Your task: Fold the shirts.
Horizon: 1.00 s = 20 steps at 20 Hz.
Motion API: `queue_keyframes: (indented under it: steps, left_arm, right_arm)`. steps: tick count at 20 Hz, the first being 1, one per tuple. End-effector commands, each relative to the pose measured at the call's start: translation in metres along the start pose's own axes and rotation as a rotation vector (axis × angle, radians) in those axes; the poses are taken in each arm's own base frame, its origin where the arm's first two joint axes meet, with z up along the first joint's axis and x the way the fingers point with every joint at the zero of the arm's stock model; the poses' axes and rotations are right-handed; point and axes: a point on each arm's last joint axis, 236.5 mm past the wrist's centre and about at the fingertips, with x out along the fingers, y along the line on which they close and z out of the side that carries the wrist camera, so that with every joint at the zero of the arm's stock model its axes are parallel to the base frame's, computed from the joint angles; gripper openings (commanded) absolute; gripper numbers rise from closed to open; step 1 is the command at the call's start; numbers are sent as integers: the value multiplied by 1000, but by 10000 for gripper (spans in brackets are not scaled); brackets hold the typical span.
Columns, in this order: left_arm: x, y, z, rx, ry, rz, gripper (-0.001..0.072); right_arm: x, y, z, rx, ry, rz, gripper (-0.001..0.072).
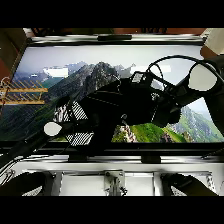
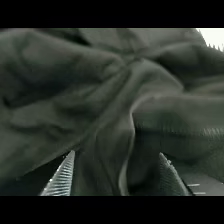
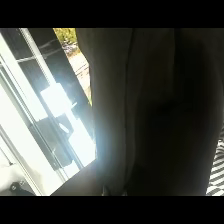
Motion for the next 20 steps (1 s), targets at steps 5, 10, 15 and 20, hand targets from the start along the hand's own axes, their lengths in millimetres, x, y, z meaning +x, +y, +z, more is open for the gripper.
queue_keyframes:
  steps: [5,10,15,20]
  left_arm:
    - [19,12,1,47,36,26,52]
    - [-25,41,73,9,-58,32,50]
    - [-59,55,134,-58,-199,36,50]
    - [-68,25,152,41,-226,-6,50]
  right_arm:
    - [0,0,0,10,-1,0,63]
    - [0,4,1,15,-5,15,62]
    - [-1,13,9,-25,-39,53,62]
    - [-1,11,8,-34,-33,46,62]
